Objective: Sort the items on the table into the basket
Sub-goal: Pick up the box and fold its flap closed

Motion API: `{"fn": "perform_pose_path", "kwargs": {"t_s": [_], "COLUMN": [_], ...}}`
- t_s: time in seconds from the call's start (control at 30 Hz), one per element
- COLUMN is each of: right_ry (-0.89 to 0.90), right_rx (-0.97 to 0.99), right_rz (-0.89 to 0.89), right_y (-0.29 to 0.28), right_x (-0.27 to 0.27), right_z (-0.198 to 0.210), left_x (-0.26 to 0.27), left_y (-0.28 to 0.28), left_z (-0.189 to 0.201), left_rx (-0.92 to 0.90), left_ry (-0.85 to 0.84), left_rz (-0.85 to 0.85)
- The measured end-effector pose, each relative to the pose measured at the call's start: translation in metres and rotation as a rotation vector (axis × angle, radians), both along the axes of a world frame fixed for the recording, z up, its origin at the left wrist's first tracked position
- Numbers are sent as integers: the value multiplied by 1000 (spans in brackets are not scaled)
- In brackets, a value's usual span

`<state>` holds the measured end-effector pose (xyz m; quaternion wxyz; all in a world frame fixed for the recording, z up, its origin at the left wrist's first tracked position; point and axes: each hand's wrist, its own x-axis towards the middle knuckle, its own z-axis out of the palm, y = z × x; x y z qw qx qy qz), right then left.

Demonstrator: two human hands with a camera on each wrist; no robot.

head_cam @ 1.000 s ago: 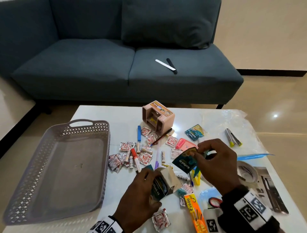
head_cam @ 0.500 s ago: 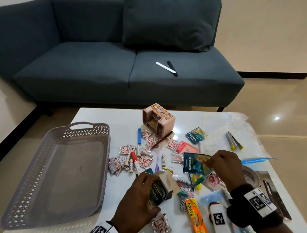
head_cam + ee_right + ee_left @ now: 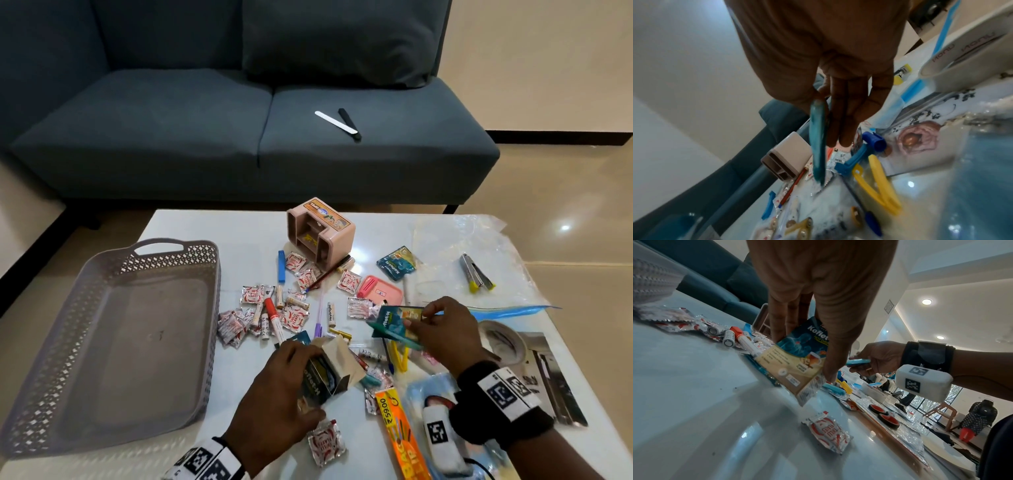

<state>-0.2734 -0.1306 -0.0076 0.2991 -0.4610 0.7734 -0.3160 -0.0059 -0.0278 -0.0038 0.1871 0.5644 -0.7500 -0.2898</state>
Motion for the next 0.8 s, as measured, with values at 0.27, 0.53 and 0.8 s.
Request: {"fn": "perform_pose_path", "kwargs": {"t_s": [0.27, 0.53, 0.8], "right_ry": [255, -171, 165], "right_rx": [-610, -692, -478], "right_rz": [322, 616, 804], "right_y": [15, 59, 64], "right_x": [7, 64, 70], "right_z": [29, 82, 61], "left_x": [0, -1, 0], "left_y": [0, 1, 0], "left_z": [-2, -9, -10], "left_rx": [-23, -20, 2], "left_ry": [16, 90, 106], "left_rz": [10, 81, 117]}}
